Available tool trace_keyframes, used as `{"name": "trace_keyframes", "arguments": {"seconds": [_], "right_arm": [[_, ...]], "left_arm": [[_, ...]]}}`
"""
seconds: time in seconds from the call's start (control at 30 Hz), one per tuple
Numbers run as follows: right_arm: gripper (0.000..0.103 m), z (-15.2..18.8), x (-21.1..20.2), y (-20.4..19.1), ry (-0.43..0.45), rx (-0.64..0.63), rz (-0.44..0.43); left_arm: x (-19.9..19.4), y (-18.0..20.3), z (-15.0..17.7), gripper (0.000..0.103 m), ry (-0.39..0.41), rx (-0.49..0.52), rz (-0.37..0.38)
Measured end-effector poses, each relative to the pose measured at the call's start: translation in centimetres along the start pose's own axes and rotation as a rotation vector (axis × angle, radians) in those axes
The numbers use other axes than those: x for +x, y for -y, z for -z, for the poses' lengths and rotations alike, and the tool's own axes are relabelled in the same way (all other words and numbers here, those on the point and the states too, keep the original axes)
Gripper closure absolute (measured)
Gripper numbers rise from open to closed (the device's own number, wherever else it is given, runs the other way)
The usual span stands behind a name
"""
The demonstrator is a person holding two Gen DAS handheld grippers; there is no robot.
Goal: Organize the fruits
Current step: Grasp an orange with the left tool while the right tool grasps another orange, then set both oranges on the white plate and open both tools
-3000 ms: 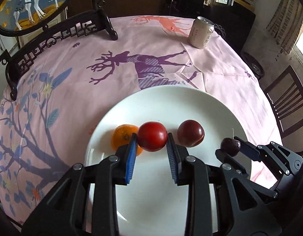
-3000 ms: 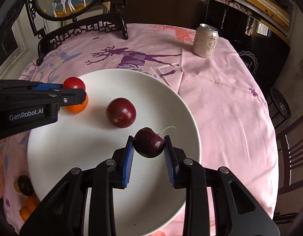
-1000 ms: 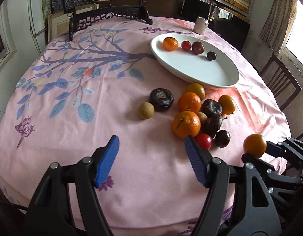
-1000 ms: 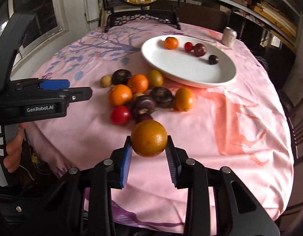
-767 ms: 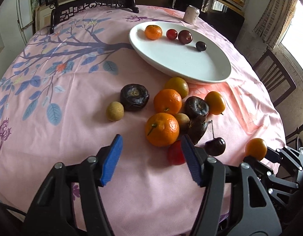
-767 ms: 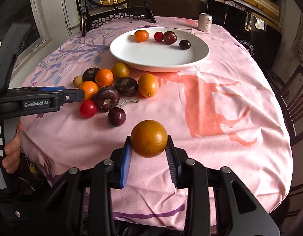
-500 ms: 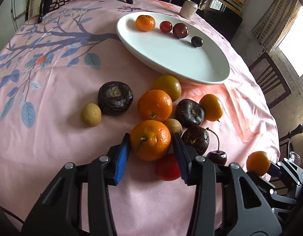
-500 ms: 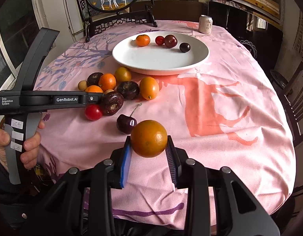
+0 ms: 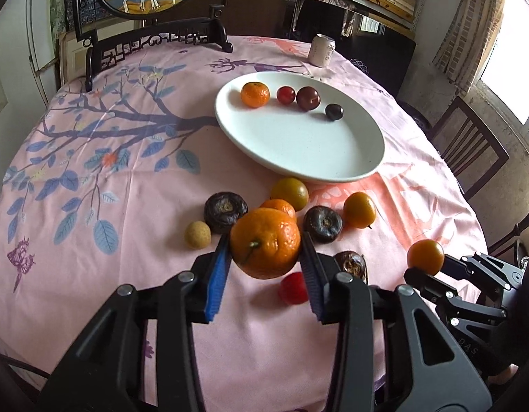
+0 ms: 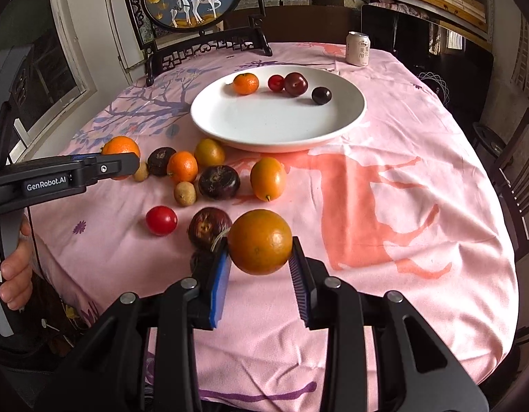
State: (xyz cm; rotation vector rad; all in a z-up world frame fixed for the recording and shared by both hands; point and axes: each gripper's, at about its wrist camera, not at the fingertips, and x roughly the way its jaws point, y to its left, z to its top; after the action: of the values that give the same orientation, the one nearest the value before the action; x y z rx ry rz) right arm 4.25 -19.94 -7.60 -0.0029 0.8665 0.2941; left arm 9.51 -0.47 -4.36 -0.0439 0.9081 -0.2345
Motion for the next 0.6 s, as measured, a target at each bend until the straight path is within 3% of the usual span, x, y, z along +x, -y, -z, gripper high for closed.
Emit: {"name": "trace_keyframes", "arguments": {"seconds": [0.17,0.33,0.47,0.6], "right_arm": [[0.069,-4.4,-0.1,0.8,0.074,-0.033,0.034],[0.069,-10.4,2.3,3.1,0.099,-0.038,0.058],[0.069,-13.7,6.9,4.9,0.025,-0.045,0.048],[0.069,-15.0,11.7,5.8,-0.062,-0.042,0.046]], "left_arm": [[0.5,0.4,-5.7,0.063,0.041,0.041,-0.048],[4.2,2.1,-12.4,0.063,0.048,0.063,-0.093],[9.4,2.9,-15.1,0.063,-0.026,0.058,-0.105],[13.5,2.4,-16.0,0.063,-0.09,0.029,-0.102]]}}
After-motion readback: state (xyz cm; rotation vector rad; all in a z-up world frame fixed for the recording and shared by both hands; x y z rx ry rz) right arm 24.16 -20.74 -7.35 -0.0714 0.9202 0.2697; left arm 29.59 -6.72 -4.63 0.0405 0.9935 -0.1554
